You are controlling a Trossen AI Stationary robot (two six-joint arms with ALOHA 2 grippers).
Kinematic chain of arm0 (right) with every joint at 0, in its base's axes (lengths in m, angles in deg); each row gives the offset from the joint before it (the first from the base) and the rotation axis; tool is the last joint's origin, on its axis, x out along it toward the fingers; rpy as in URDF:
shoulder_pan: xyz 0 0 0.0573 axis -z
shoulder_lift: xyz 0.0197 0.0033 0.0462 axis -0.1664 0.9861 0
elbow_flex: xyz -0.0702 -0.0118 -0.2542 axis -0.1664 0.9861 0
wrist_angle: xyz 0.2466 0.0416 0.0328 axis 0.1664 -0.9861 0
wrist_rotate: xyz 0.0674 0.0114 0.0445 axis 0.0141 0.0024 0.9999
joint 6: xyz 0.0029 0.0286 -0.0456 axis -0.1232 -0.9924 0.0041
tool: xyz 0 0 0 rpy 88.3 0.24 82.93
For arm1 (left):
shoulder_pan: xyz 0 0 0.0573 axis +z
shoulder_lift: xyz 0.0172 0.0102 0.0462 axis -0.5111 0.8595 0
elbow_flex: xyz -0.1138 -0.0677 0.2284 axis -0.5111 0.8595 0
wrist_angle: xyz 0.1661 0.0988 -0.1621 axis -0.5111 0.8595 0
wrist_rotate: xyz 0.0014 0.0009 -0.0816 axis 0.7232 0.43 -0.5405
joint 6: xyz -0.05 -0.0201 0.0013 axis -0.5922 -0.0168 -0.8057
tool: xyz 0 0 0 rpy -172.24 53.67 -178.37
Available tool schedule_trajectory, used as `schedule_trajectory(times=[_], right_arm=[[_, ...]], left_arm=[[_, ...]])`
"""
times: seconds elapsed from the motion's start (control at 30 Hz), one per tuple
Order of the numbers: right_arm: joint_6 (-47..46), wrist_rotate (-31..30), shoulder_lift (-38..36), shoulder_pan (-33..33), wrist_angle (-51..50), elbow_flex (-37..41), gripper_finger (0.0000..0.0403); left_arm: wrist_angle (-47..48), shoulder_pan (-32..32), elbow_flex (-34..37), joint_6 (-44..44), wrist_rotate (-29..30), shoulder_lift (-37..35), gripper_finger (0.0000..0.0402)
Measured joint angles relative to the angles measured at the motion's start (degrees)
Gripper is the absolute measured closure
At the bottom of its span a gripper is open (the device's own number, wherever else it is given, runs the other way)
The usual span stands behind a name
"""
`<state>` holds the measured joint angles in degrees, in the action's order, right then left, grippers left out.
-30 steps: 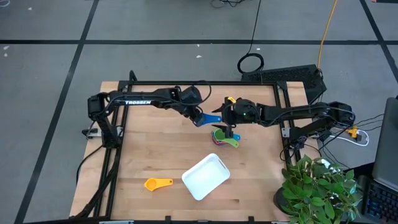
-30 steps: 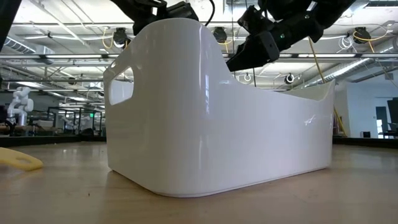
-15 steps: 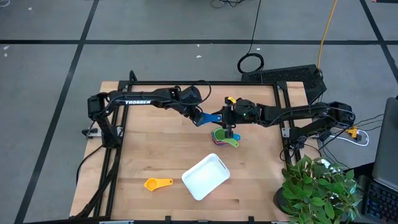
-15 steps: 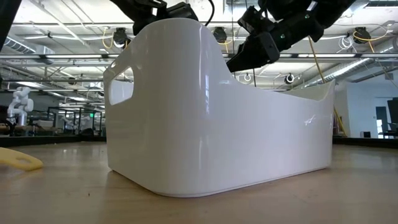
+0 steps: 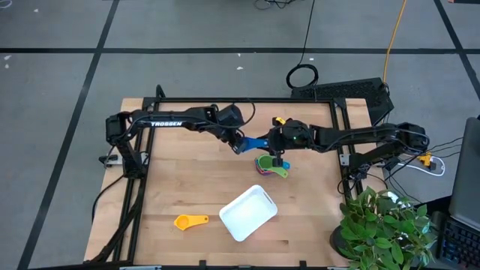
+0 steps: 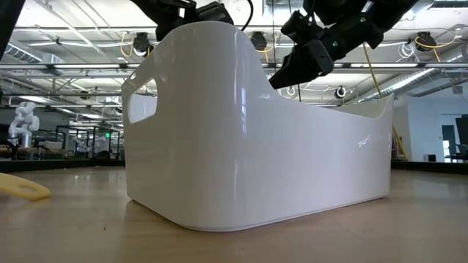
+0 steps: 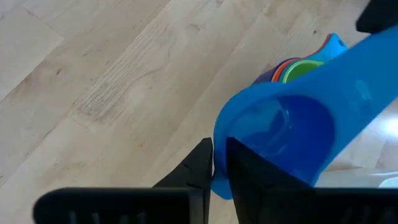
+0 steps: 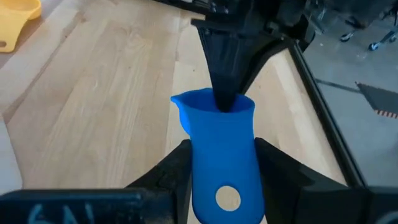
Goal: Nest measuring cups in basket
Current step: Stack the blue measuring cup on top of the green measuring cup
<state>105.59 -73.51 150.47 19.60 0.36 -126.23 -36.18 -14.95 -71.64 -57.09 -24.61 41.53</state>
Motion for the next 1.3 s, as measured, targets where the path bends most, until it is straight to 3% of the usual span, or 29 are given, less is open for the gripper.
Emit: schedule_trajectory(times=[0.4,0.67,1.1,1.3], right_arm=[[-4.5,0.0,-4.9,0.0,-6.5,0.1,0.0278],[-6.9,-0.3,-10.2,0.1,-10.4,0.8,0.0278],[-17.3,0.1,-22.9,-0.4,-10.1,11.5,0.0278],[-24.0,0.1,-29.0,-4.0,-3.5,19.7,0.0277]], left_arm=[[-3.4,-1.3,0.0,2.1,0.2,-0.1,0.0355],[-4.3,-1.3,0.0,5.4,1.1,-4.5,0.0340],[-9.1,-3.9,0.0,13.5,4.5,-10.7,0.0339],[-10.9,-6.2,0.6,15.6,7.0,-11.0,0.0339]])
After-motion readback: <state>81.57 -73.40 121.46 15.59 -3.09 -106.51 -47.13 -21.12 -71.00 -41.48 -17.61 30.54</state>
